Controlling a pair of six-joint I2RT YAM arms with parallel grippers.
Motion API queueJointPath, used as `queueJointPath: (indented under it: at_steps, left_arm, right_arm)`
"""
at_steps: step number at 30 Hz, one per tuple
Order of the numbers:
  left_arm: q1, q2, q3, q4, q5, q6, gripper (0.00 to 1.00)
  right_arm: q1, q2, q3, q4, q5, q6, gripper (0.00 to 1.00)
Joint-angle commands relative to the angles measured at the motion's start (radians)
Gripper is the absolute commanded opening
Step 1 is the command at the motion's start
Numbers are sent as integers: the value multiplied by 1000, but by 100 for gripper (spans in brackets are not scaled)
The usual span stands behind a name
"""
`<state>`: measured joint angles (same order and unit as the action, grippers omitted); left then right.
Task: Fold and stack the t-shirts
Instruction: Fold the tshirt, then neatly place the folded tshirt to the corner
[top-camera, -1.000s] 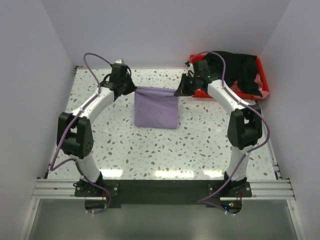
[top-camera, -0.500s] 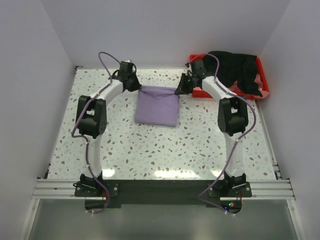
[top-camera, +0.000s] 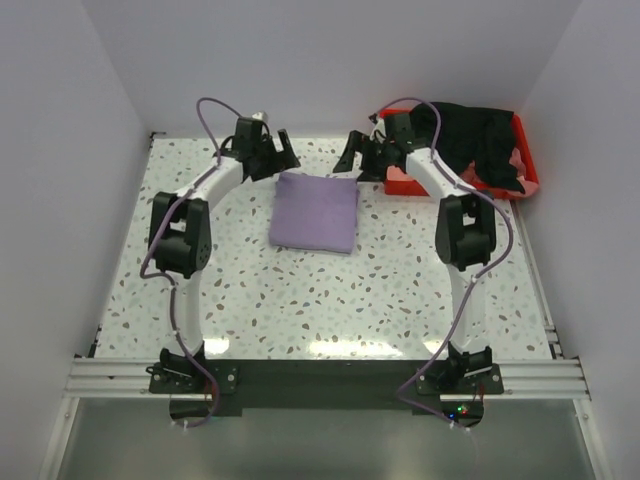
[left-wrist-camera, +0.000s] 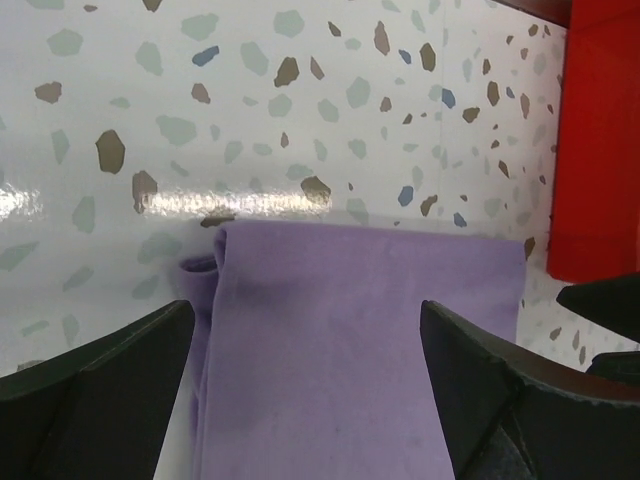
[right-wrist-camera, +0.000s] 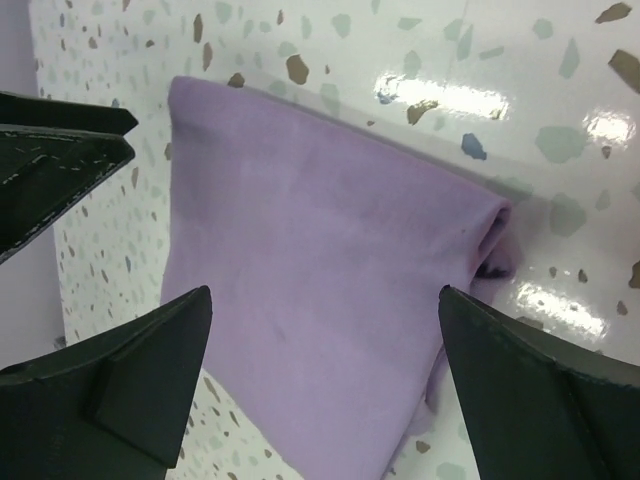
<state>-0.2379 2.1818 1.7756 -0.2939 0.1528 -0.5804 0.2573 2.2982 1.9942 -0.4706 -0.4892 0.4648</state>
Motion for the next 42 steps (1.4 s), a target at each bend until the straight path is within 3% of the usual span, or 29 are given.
queueJointPath:
  at_steps: [1,7,17,25,26,29,38,42]
  left_arm:
    - [-8,-125,-73,71,79,10,100]
    - [-46,-146,-156,65,137,-10,100]
    - [-49,-271,-350,-39,-107,53,100]
    - [-31,-182,-334,-27,-117,99,100]
    - [-29,-151,-311,-39,-121,102,97]
    - [-29,-113,-286,-53,-114,113,76]
    - [-47,-85,-331,10,-6,125,57]
    - [-69,-51,-305,-28,-45,139,38]
  right_arm:
    - [26,-144,-55,44,-71,-34,99]
    - [79,-268,-225,59,-6,-37,99]
    - [114,-562,-601,70,81,-72,99]
    - [114,-811,-744,-31,138,-112,99]
    - [115,-835,-753,-36,132,-114,99]
    - [115,-931,-779,-46,142,-118,99]
    - [115,-1074,-833,-148,222,-181,99]
    - [115,-1097,-857,-174,254,-202,99]
